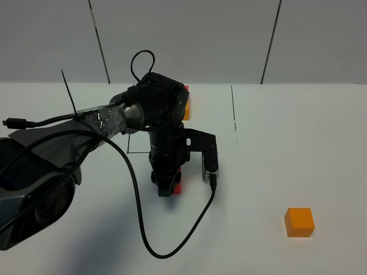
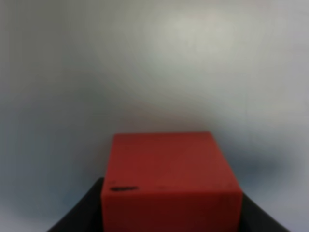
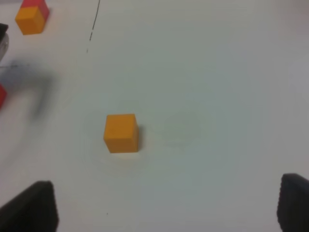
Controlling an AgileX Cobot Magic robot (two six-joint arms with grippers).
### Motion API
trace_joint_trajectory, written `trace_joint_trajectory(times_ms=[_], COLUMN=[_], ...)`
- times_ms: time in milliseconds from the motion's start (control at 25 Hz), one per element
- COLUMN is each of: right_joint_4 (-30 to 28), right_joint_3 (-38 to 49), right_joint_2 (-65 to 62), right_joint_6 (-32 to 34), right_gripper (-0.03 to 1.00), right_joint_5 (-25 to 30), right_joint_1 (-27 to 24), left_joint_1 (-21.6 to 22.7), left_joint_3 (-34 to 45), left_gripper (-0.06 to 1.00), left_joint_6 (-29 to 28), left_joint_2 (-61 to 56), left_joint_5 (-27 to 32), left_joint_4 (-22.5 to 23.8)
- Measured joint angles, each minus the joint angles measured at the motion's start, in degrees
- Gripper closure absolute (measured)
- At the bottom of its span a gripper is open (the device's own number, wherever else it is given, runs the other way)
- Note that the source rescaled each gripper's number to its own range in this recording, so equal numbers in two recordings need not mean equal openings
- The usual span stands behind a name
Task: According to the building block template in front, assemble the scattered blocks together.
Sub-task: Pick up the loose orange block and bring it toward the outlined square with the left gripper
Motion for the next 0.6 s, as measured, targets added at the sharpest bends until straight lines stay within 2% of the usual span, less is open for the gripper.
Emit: trace_joint_trajectory(times_ms=[600], right_joint_4=[0.00], right_joint_3=[0.00], right_joint_2=[0.00], right_joint_6=[0.00], right_gripper=[0.16], right_joint_5=[0.00], right_joint_1=[0.00], left_joint_1=[0.00], left_joint_3=[0.00], left_gripper=[0.94], left_joint_6=[0.92], left_joint_2=[0.00], left_joint_5=[0.00], left_joint_4=[0.05])
